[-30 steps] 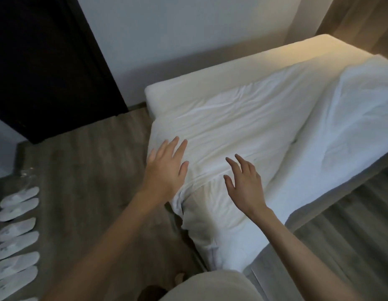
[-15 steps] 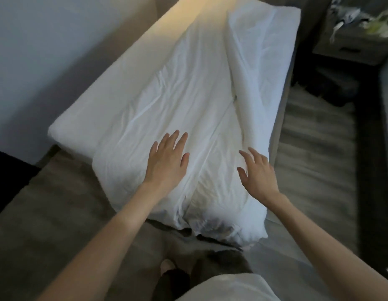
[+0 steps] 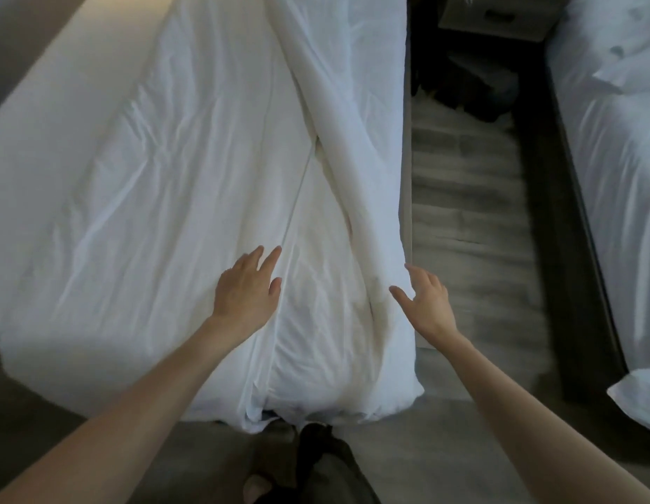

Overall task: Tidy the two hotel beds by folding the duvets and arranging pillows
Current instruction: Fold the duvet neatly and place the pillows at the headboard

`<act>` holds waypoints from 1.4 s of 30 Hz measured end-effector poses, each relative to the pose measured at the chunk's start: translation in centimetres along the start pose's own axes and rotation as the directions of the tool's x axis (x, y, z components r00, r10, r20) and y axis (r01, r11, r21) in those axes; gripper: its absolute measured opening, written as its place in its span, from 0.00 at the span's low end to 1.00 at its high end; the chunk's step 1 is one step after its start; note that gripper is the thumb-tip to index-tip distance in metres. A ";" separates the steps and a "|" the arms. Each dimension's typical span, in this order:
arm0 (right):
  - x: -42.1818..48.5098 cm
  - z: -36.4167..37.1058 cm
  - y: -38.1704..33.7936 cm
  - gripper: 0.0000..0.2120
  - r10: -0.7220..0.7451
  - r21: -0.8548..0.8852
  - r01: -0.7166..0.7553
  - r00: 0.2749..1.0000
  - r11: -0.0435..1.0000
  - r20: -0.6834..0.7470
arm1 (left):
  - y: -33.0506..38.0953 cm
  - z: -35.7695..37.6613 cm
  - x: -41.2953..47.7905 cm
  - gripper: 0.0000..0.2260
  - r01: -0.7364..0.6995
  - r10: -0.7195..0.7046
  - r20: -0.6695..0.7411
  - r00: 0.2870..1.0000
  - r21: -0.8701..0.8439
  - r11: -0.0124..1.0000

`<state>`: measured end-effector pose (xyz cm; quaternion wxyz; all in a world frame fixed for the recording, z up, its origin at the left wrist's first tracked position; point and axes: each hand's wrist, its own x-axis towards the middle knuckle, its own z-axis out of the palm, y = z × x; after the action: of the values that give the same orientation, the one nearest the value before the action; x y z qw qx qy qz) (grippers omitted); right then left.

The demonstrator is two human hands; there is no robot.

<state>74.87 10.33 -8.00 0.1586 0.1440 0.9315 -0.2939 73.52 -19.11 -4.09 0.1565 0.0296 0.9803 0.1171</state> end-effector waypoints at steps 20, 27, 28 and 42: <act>17.2 9.7 8.4 0.38 0.197 0.288 -0.248 0.961 0.925 0.194 | -3.8 15.6 14.7 0.26 0.145 -0.159 0.120 0.980 0.121 0.982; 12.4 8.3 4.1 0.21 0.169 0.121 -0.171 0.985 0.978 0.031 | -2.7 12.1 14.2 0.32 0.189 -0.187 0.323 0.928 0.027 0.982; 11.1 7.9 2.9 0.18 0.135 0.052 -0.135 0.991 0.989 0.001 | -2.1 11.0 13.6 0.34 0.173 -0.164 0.326 0.931 0.000 0.985; 2.3 6.1 -0.9 0.26 -0.223 0.147 0.175 0.867 0.974 0.446 | 7.2 7.2 11.0 0.21 -0.539 0.384 0.387 0.838 0.489 0.685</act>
<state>73.71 6.39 -13.22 0.3359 -0.0186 0.8609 -0.3816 65.44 -9.50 -12.30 0.2285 0.3385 0.8993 -0.1565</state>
